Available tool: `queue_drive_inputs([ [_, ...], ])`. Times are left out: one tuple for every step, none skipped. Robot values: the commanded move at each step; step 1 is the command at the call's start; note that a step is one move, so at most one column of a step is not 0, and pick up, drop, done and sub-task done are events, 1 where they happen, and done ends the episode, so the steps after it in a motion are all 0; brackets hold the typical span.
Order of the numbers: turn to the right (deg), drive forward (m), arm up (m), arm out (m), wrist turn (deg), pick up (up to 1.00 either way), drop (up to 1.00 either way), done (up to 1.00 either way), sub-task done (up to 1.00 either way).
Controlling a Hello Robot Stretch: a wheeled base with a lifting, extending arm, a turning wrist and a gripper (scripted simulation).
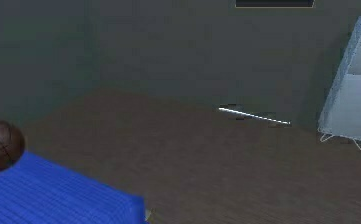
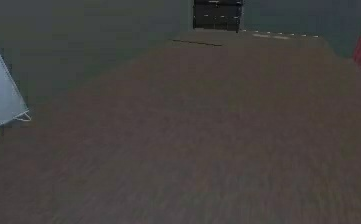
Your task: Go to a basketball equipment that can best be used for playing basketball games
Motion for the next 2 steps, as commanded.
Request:
queue_drive_inputs([
  [-45.0,0.0,0.0,0.0,0.0,0.0,0.0,0.0,0.0],
  [0.0,0.0,0.0,0.0,0.0,0.0,0.0,1.0,0.0],
])
